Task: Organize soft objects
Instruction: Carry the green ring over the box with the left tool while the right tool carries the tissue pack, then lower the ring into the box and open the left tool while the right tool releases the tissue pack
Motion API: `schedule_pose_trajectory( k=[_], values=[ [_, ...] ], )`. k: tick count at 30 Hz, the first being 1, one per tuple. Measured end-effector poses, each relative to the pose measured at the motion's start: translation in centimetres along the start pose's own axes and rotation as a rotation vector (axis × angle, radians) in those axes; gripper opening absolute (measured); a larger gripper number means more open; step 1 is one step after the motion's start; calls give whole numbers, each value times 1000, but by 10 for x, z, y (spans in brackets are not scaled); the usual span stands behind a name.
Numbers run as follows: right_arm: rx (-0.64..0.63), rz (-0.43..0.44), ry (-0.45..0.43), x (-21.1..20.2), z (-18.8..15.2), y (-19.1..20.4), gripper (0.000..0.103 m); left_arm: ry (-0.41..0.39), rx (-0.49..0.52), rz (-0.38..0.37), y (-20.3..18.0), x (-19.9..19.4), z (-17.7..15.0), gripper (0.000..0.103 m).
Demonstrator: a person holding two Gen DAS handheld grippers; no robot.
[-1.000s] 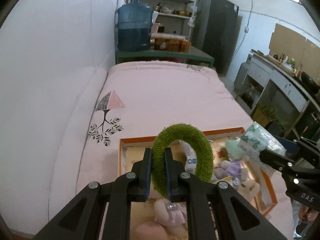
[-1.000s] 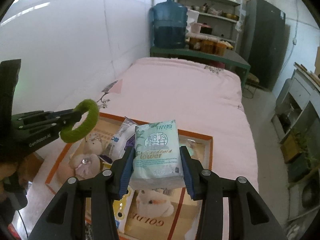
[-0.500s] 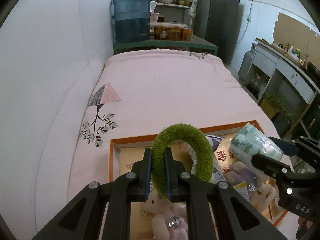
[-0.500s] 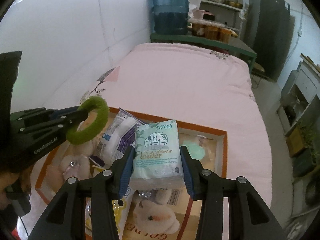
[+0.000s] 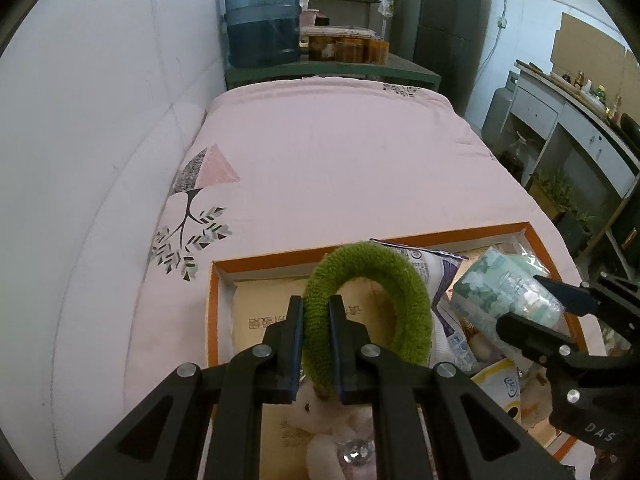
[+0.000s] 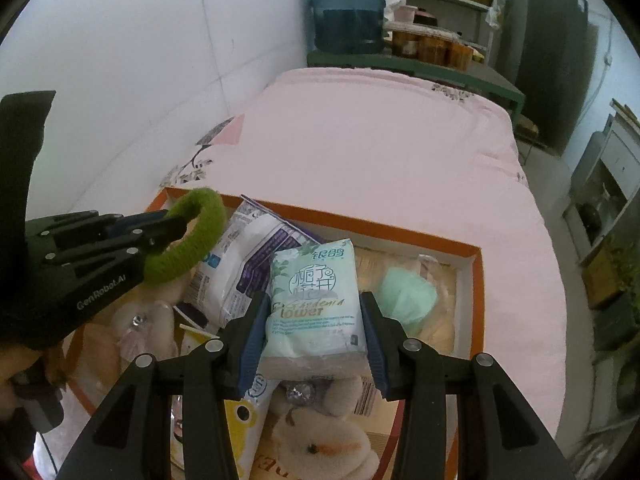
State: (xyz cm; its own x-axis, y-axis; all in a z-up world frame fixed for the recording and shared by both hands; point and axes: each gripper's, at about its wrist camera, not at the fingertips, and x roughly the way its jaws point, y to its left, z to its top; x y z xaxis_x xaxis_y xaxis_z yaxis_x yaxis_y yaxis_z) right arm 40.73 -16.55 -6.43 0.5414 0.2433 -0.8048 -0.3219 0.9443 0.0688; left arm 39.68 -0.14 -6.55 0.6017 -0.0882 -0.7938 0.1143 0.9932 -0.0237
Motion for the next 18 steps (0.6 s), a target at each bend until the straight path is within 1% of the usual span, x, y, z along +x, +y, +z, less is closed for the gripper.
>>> schedule_pose_trajectory(
  k=[5, 8, 9, 10, 12, 18],
  values=[
    [2, 6, 1, 1, -2, 0, 47, 3, -3, -15, 0, 1, -2, 13],
    [15, 20, 3, 2, -3, 0, 49, 1, -14, -34, 2, 2, -2, 18],
    [18, 22, 2, 2, -4, 0, 49, -3, -20, -36, 3, 1, -2, 25],
    [19, 23, 0, 2, -4, 0, 50, -6, -23, -38, 4, 1, -2, 35],
    [19, 22, -6, 2, -5, 0, 50, -15, -32, -40, 6, 0, -4, 45],
    [15, 18, 1, 1, -6, 2, 56, -20, -35, -49, 8, 0, -7, 46]
  ],
)
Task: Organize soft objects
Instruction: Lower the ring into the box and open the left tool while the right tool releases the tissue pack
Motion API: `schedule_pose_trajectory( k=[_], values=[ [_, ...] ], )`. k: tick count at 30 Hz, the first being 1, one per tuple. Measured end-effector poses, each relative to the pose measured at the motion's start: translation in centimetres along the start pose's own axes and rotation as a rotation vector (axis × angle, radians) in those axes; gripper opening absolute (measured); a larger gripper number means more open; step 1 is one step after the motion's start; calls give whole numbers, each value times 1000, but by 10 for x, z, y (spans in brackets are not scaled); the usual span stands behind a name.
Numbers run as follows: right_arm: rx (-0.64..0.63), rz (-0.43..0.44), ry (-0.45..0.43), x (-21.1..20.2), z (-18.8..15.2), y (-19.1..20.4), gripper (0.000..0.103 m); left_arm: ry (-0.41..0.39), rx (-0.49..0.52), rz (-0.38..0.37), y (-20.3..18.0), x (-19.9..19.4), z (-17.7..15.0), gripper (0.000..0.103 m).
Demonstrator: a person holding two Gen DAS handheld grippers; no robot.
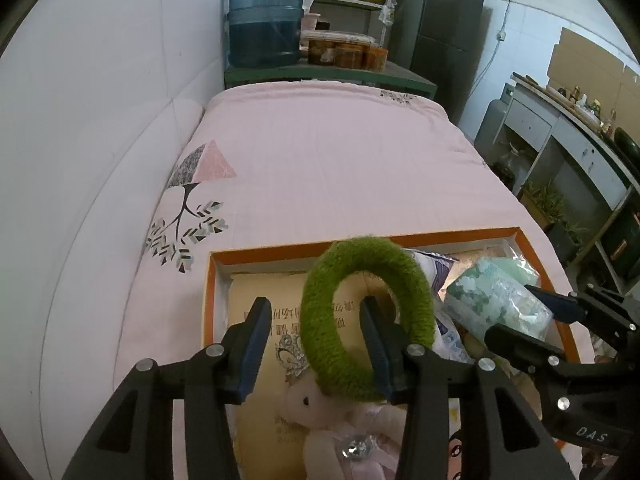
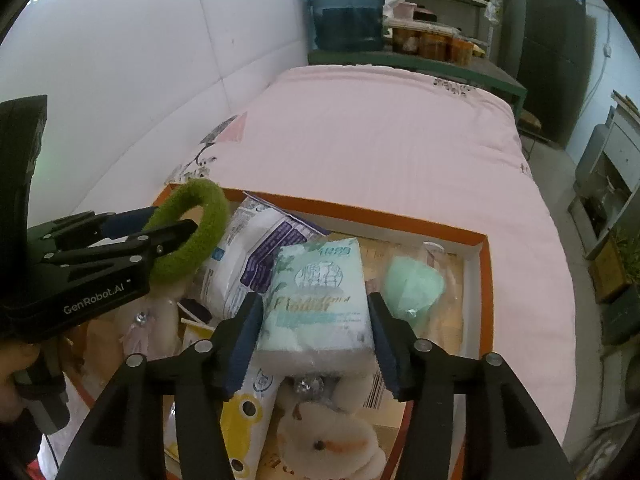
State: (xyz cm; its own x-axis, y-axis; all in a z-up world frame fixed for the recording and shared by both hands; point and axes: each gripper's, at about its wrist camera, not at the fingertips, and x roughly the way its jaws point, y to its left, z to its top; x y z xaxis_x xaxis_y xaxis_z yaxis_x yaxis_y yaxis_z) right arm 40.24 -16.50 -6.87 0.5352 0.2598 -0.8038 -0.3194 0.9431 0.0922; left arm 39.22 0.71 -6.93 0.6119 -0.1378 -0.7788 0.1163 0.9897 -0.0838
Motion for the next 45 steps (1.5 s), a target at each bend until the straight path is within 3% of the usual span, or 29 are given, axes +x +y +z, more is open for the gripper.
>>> schedule_pose_trajectory(
  k=[19, 45],
  values=[
    [29, -12, -35, -22, -13, 0, 60, -47, -6, 3, -1, -22, -7, 46],
    [33, -9, -107, -88, -35, 22, 60, -155, -12, -35, -16, -107, -36, 46]
  ],
)
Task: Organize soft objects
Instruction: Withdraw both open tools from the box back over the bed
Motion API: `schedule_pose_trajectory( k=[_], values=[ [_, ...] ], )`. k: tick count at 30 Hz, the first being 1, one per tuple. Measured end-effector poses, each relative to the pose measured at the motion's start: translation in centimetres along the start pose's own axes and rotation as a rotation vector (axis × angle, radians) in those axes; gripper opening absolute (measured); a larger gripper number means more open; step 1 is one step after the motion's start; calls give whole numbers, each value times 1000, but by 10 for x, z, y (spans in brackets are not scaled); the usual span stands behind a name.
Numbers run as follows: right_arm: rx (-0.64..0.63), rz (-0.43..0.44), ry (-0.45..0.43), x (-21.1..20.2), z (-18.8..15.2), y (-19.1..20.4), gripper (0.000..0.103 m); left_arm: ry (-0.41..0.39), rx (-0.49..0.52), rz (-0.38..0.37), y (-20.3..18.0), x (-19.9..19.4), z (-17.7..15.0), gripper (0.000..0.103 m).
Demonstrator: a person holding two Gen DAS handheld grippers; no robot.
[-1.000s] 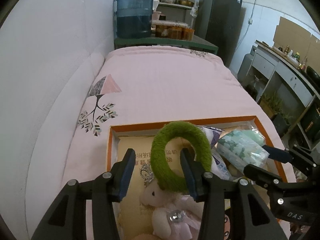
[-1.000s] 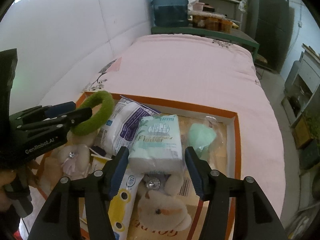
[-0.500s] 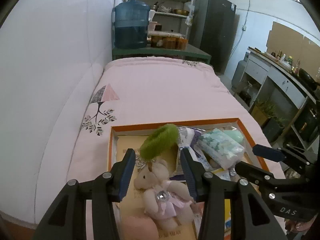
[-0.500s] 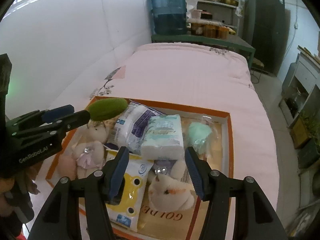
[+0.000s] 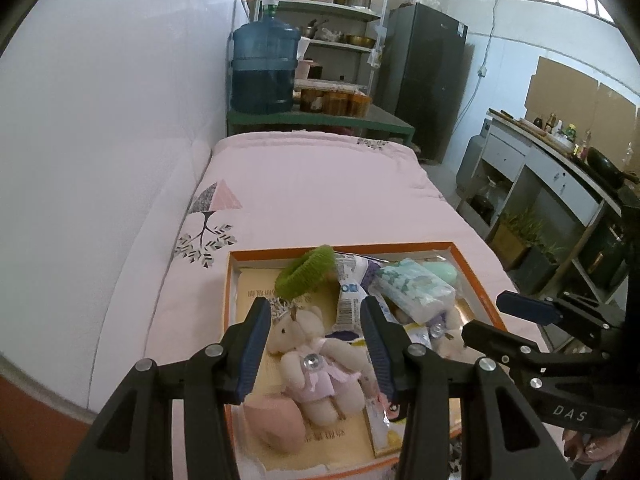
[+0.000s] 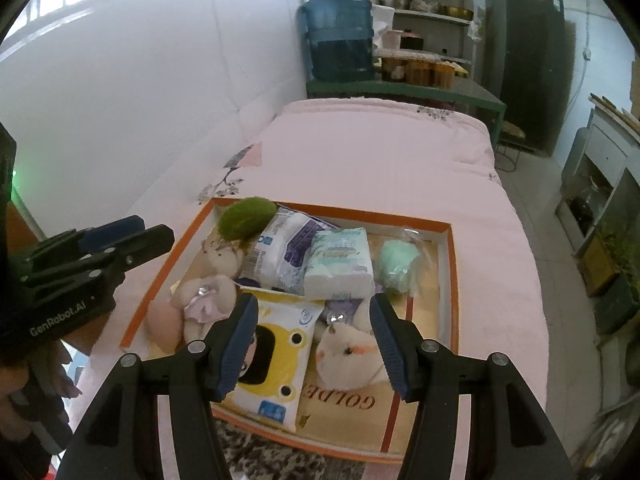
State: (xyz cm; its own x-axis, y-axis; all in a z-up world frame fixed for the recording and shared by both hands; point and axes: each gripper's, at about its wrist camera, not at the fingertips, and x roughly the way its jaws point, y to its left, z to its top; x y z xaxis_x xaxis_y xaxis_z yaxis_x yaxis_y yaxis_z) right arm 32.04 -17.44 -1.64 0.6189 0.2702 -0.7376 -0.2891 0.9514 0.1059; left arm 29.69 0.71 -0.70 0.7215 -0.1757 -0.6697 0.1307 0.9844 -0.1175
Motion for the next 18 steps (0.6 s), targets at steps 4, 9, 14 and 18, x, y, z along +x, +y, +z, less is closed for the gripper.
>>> schedule_pose_trajectory(
  k=[4, 9, 14, 18],
  values=[
    [-10, -11, -18, -13, -6, 6, 60, -14, -4, -9, -2, -11, -5, 46],
    [-9, -20, -43, -30, -13, 12, 60, -37, -1, -18, -7, -30, -12, 46],
    [-9, -15, -56, -45, -21, 17, 60, -59, 4, -31, -12, -49, -19, 46],
    [-7, -12, -68, -57, -28, 22, 60, -77, 5, -40, -15, -64, -25, 46]
  ],
)
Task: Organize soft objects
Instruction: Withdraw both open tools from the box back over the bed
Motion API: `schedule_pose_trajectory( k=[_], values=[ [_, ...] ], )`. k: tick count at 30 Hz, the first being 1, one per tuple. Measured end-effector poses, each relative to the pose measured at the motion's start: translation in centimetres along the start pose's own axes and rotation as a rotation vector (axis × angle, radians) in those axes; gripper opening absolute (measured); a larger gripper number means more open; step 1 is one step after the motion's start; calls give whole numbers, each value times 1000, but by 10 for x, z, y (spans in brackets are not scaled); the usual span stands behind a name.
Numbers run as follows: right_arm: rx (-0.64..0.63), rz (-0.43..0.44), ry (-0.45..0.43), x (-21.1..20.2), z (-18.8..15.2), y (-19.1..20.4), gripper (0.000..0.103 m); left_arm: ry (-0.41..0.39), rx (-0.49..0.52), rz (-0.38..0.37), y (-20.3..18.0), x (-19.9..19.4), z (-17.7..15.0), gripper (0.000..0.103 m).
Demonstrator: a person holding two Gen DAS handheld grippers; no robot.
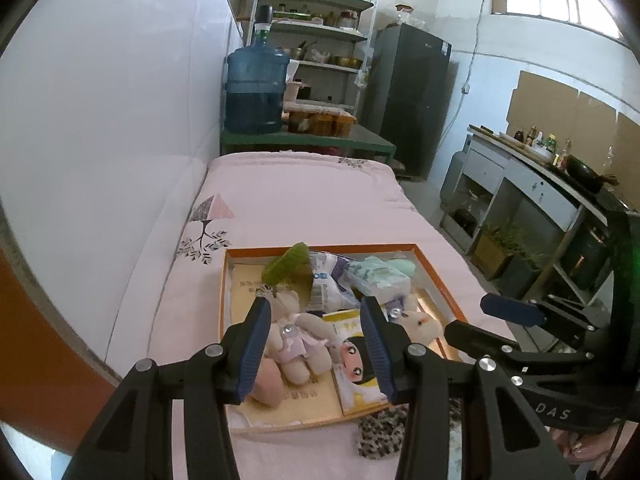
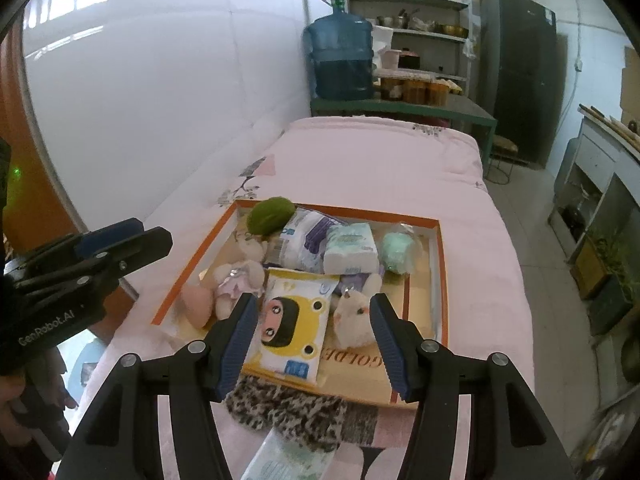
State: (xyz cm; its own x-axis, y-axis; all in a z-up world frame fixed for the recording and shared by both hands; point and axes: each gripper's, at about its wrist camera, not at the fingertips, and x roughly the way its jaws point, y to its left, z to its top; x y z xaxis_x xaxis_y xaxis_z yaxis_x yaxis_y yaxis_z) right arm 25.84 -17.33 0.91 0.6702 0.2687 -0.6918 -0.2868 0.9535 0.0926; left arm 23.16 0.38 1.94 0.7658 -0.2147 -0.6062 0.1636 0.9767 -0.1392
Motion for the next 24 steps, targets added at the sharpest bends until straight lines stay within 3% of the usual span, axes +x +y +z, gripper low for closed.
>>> schedule_pose_trajectory(
  k=[24],
  values=[
    [52, -20, -45, -64, -49, 18, 61, -83, -25, -12, -3, -67, -48, 46]
  ],
)
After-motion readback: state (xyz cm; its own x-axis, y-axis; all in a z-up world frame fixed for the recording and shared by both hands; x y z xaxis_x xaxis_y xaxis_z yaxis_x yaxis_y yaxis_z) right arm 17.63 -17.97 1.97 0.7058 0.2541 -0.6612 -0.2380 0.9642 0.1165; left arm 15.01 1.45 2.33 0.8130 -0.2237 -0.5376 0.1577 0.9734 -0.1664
